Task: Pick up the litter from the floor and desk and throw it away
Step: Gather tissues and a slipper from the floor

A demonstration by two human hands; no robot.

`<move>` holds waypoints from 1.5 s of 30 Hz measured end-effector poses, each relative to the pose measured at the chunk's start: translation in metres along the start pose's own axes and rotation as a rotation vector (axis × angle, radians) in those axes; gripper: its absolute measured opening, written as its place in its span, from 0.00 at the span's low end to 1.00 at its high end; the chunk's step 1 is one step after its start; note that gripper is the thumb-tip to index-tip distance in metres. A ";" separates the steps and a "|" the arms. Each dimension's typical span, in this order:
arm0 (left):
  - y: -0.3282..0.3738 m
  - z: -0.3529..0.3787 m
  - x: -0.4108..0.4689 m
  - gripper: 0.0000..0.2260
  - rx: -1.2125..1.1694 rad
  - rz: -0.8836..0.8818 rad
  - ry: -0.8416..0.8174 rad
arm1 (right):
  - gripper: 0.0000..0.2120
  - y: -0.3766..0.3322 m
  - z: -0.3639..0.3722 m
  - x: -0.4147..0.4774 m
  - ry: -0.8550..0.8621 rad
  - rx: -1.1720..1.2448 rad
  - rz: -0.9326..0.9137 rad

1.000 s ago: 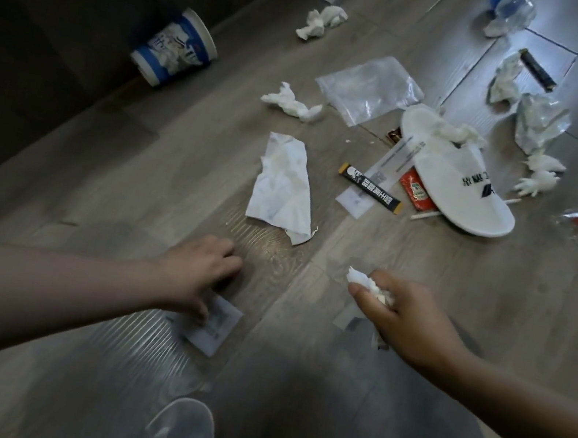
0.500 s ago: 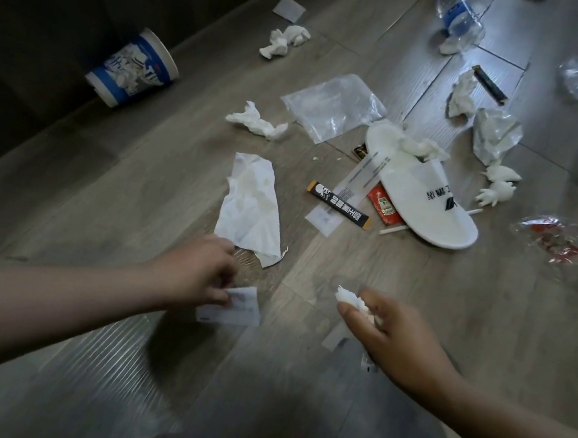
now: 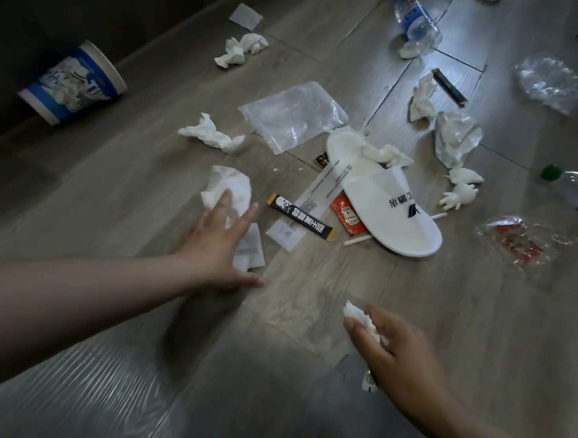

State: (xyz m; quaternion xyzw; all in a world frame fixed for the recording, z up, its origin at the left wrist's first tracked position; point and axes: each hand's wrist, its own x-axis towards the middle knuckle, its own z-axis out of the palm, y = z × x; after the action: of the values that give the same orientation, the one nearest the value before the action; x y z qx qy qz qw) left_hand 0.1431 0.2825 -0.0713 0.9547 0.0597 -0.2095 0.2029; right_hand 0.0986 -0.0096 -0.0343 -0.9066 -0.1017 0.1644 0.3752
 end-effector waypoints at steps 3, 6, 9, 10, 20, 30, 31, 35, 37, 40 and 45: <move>0.013 0.008 0.008 0.52 0.060 0.117 0.017 | 0.22 0.005 -0.004 0.003 0.020 0.029 0.024; 0.031 0.010 0.017 0.49 0.227 0.126 0.077 | 0.20 0.010 -0.009 0.005 0.042 0.056 0.039; 0.053 0.003 0.029 0.41 0.261 0.281 0.114 | 0.19 0.015 -0.014 0.009 0.090 0.086 0.034; 0.062 0.000 0.033 0.39 0.297 0.379 0.103 | 0.19 0.017 -0.015 0.010 0.102 0.091 0.037; 0.112 0.013 0.069 0.36 0.637 0.560 -0.103 | 0.17 0.031 -0.022 0.010 0.131 0.067 0.037; 0.089 0.013 0.045 0.28 0.621 0.651 0.017 | 0.19 0.030 -0.027 0.006 0.128 0.060 0.059; 0.096 0.010 0.046 0.25 0.605 0.653 0.069 | 0.19 0.028 -0.028 0.007 0.135 0.059 0.058; 0.133 0.007 0.057 0.17 0.415 0.456 0.170 | 0.20 0.022 -0.033 0.010 0.154 0.065 0.059; 0.145 0.013 0.063 0.17 0.400 0.375 0.142 | 0.20 0.021 -0.036 0.009 0.159 0.066 0.056; 0.151 0.024 0.070 0.16 0.445 0.340 0.127 | 0.21 0.026 -0.038 0.005 0.163 0.084 0.069; 0.143 0.018 0.061 0.11 0.370 0.363 0.112 | 0.17 0.035 -0.040 -0.008 0.154 0.082 0.083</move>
State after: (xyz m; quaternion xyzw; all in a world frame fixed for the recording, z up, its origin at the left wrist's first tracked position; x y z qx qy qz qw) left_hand 0.2201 0.1471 -0.0601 0.9807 -0.1409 -0.1240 0.0555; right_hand 0.1082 -0.0622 -0.0312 -0.9037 -0.0282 0.1136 0.4118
